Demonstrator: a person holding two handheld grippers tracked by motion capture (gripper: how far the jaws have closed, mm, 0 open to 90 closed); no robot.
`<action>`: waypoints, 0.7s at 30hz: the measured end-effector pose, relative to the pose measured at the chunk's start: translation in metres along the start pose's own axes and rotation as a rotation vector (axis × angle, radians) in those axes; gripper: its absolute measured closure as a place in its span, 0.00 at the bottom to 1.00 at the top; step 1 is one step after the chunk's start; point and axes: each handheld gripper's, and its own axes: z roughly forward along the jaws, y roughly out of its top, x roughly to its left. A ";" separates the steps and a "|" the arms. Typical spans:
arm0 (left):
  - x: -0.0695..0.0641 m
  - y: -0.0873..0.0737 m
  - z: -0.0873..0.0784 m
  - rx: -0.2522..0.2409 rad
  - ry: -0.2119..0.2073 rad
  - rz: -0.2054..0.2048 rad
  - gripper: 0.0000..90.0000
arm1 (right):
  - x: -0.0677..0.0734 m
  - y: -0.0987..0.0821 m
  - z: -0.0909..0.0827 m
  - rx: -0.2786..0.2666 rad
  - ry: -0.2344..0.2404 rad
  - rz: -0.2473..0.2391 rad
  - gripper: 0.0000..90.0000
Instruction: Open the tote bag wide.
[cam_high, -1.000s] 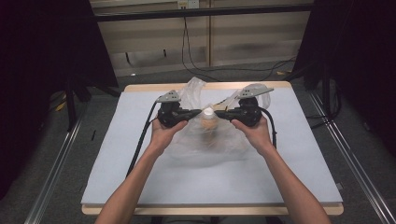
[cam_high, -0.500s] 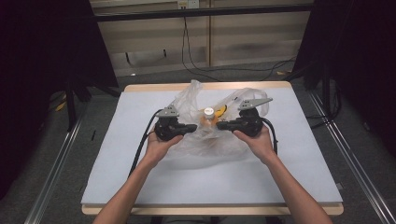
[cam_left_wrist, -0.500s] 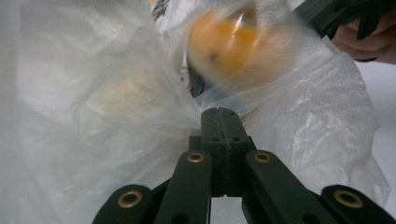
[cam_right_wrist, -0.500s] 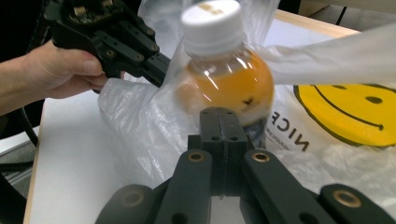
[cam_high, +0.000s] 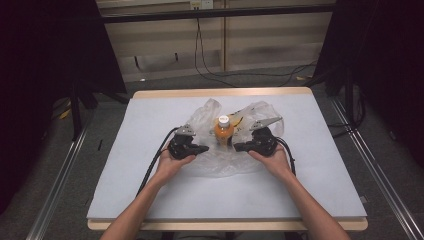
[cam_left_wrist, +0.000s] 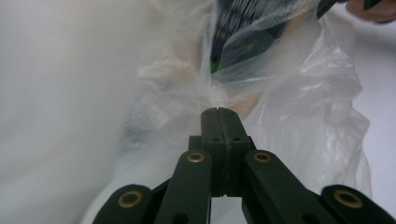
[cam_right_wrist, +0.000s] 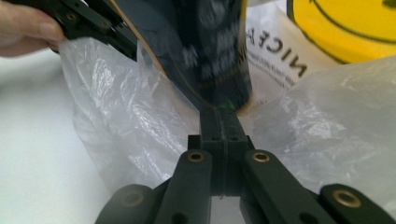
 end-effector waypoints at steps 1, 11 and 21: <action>0.001 -0.001 0.000 0.021 0.004 0.013 1.00 | -0.002 -0.002 0.002 0.006 0.012 0.006 1.00; 0.014 -0.027 -0.018 0.065 0.031 -0.012 1.00 | -0.012 -0.022 0.001 0.093 -0.003 0.031 1.00; 0.020 -0.047 -0.043 0.059 0.056 -0.046 1.00 | -0.012 -0.032 -0.018 0.122 -0.047 0.024 1.00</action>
